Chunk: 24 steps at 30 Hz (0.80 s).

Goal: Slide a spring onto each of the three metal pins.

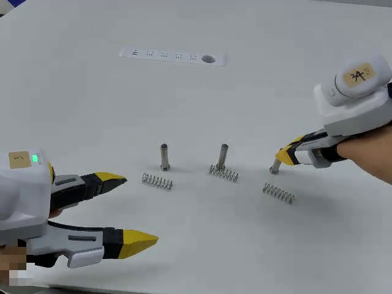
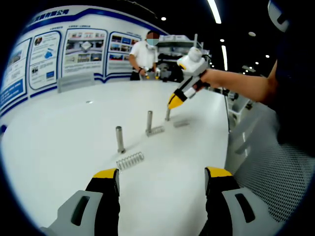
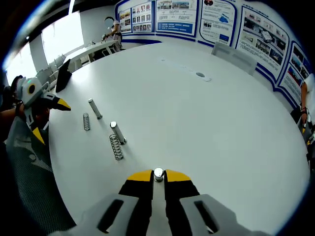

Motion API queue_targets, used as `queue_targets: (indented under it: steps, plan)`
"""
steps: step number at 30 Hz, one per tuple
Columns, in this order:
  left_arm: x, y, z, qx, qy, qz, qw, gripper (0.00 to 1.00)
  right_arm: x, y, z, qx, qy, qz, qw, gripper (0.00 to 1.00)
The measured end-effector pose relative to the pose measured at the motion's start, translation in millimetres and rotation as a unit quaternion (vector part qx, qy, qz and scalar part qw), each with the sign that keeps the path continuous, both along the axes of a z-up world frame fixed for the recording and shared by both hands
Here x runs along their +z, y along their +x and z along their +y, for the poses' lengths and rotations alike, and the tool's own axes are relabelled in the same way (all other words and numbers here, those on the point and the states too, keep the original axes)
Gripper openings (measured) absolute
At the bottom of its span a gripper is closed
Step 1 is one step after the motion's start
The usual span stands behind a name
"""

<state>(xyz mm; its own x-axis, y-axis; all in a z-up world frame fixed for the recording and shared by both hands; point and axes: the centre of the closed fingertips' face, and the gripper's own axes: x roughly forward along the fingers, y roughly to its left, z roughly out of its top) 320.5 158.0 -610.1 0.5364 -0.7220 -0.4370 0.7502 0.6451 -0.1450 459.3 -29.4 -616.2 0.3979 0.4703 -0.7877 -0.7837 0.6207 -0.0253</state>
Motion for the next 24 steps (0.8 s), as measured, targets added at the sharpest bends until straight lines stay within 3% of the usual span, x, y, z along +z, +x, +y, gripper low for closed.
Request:
queue_targets:
  steps: [12, 24]
  plan:
    - [0.3, -0.8, -1.1, -0.002, -0.001, -0.001, 1.0, 0.72, -0.6, -6.7, -5.9, -0.002, 0.001, 0.0, 1.0, 0.12]
    - [0.1, -1.4, -1.4, -0.003, 0.0, -0.001, 1.0, 0.72, -9.3, -25.9, -13.2, 0.013, -0.005, 0.012, 0.9998, 0.13]
